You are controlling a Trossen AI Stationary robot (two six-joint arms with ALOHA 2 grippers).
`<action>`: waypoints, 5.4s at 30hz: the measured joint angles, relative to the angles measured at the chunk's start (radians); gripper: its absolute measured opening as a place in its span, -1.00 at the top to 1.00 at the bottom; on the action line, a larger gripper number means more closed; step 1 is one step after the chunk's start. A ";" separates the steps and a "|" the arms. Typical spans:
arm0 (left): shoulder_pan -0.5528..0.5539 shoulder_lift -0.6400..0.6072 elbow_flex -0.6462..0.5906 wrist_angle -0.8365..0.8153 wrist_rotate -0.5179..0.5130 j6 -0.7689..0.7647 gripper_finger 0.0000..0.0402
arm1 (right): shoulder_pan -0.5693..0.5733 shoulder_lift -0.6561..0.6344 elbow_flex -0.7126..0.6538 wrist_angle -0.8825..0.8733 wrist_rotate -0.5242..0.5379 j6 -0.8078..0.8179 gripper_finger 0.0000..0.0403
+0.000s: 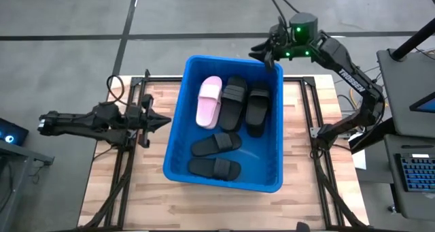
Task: Pick and place slides into bin
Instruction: Return to Home Position
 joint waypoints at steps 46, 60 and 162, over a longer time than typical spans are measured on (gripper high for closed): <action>0.000 -0.435 -0.509 0.172 -0.075 -0.052 1.00 | 0.663 -0.334 -0.649 0.756 0.337 0.105 0.69; 0.000 -0.431 -0.509 0.174 -0.114 -0.051 1.00 | 0.808 -0.832 -1.187 1.067 0.635 0.150 0.74; 0.000 -0.330 -0.510 0.135 -0.102 -0.051 1.00 | 0.807 -1.431 -1.745 0.907 0.494 -0.110 0.96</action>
